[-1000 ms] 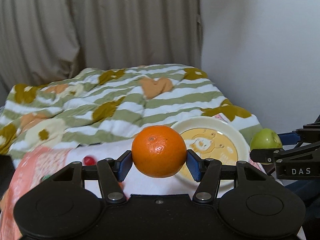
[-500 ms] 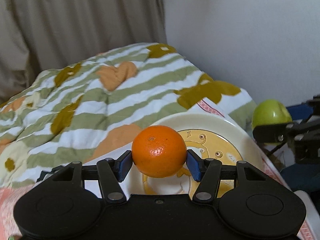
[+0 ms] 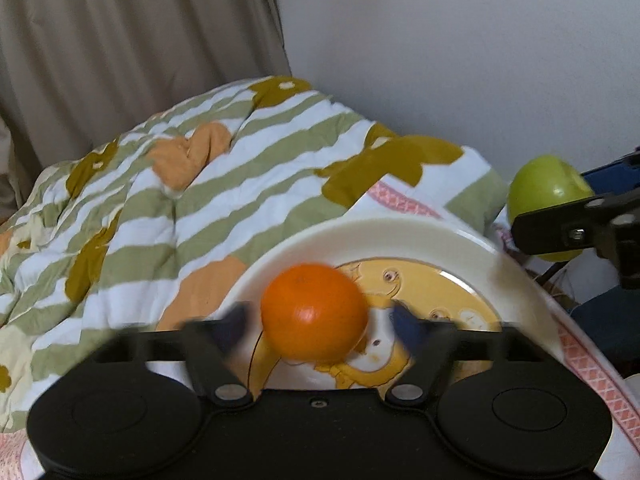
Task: Organize fruits
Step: 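Carry the orange and green apple to the cream bowl and release both, then withdraw both tools from the bowl back over the remaining fruits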
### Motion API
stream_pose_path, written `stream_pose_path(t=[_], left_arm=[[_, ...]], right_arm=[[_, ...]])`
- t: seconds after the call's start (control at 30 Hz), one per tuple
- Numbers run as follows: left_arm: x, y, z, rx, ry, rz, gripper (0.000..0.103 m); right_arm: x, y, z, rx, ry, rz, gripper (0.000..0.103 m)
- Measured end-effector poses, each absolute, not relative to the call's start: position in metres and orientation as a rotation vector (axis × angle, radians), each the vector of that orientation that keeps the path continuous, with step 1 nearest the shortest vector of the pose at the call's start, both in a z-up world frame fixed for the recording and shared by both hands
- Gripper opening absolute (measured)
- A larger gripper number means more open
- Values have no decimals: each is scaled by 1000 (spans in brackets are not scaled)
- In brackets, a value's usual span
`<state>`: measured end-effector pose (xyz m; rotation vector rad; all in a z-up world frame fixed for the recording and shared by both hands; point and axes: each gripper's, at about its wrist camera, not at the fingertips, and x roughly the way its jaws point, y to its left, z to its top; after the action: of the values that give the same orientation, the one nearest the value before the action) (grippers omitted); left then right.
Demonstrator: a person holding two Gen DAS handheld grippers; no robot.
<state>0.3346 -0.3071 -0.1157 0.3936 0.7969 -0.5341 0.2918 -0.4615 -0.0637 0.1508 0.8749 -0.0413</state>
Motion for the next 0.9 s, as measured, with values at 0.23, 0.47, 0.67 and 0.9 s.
stream_pose_path(t=[0.23,0.47,0.67,0.9], left_arm=[[319,-295,-94,405,772,-497,100],[307,-263,-75,318,812,-420,101],[294,-241,-69,262,843,-355,101],[283,-225,-69,215,864,-306,101]], right_arm=[[297,-463,-54,125,859,-10,68],[309,-446,-58,52,877,78,68],[325,-422,-80,-31,894,180,68],[334,-404,-109,-127,909,225,68]])
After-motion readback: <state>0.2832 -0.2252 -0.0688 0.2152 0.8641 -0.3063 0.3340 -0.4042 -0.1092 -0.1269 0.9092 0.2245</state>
